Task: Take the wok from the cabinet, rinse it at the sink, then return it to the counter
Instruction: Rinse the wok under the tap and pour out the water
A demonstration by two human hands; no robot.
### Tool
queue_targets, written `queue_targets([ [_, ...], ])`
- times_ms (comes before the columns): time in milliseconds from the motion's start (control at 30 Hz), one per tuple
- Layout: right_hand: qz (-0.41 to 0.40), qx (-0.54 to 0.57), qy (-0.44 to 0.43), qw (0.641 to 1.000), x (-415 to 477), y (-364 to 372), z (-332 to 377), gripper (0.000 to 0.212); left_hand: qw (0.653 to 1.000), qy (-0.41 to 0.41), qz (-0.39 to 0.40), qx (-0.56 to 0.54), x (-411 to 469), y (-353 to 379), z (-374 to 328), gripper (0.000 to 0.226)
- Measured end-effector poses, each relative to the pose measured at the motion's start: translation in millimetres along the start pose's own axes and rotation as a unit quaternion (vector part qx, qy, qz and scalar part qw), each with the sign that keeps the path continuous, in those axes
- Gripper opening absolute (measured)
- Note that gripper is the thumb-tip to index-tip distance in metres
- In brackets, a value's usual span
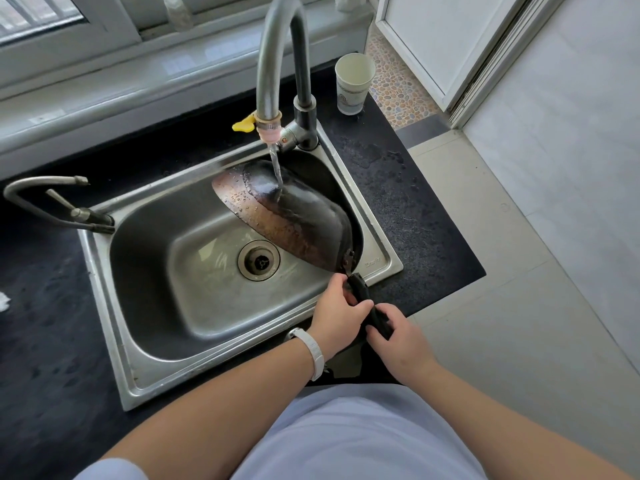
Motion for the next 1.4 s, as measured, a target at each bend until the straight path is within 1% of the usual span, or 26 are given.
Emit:
queue_targets([
  [267, -0.008, -0.008, -0.001, 1.000, -2.2, 1.2, 2.1, 0.024, 0.999, -0.029, -0.001, -0.035, -0.9, -0.9, 6.6, 0.044],
  [367, -0.012, -0.014, -0.006, 1.000, -5.1, 1.8, 3.3, 0.022, 0.997, -0.048, -0.011, -0.062, -5.4, 0.2, 10.2, 0.057],
  [533, -0.016, -0.032, -0.001, 0.999, -7.1, 2.6, 4.2, 0.023, 0.994, -0.062, -0.018, -0.090, -6.9, -1.7, 14.9, 0.064],
  [567, -0.016, -0.035, -0.002, 0.999, -7.2, 3.0, 5.0, 0.021, 0.993, -0.064, -0.016, -0.098, -7.0, -1.2, 14.6, 0.062],
  [633, -0.016, -0.044, -0.003, 0.999, -6.9, 3.5, 5.2, 0.019, 0.990, -0.069, -0.009, -0.126, -7.7, 0.7, 15.0, 0.047],
  [700, -0.021, -0.061, -0.004, 0.998, -6.9, 2.6, 5.4, 0.020, 0.981, -0.081, 0.001, -0.175, -9.1, 2.2, 16.2, 0.039],
  [867, -0.030, -0.094, -0.026, 0.995, -8.8, -3.6, 10.0, 0.021, 0.959, -0.104, 0.032, -0.262, -10.1, 7.7, 21.6, 0.042],
  [933, -0.031, -0.099, -0.033, 0.994, -9.8, -6.0, 11.1, 0.022, 0.954, -0.100, 0.040, -0.279, -11.4, 8.7, 19.1, 0.035],
  [1100, -0.045, -0.115, -0.048, 0.991, -10.4, -12.4, 12.2, 0.025, 0.948, -0.091, 0.039, -0.301, -13.6, 7.0, 17.1, 0.043],
  [1167, -0.047, -0.114, -0.055, 0.991, -11.4, -12.6, 13.2, 0.025, 0.944, -0.092, 0.044, -0.314, -14.0, 7.2, 16.6, 0.043],
  [1233, -0.049, -0.112, -0.062, 0.991, -11.6, -12.7, 15.4, 0.027, 0.933, -0.103, 0.052, -0.341, -13.7, 8.5, 16.5, 0.041],
  [1333, -0.056, -0.116, -0.069, 0.989, -11.2, -12.5, 18.0, 0.030, 0.913, -0.132, 0.041, -0.384, -11.8, 8.4, 18.5, 0.048],
  [1367, -0.058, -0.120, -0.071, 0.989, -11.7, -12.4, 18.3, 0.031, 0.907, -0.139, 0.039, -0.396, -11.4, 7.7, 18.9, 0.048],
  [1400, -0.059, -0.125, -0.075, 0.988, -12.5, -12.3, 18.6, 0.032, 0.902, -0.144, 0.039, -0.406, -10.9, 7.1, 18.8, 0.043],
])
Point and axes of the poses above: each hand's wrist, its own x-axis towards the middle knuckle, its own y-axis out of the palm, z = x × y, the point moved 7 cm from there along x, towards the middle knuckle, and after that the axes turned 1 degree about z, right-handed, at the moved point
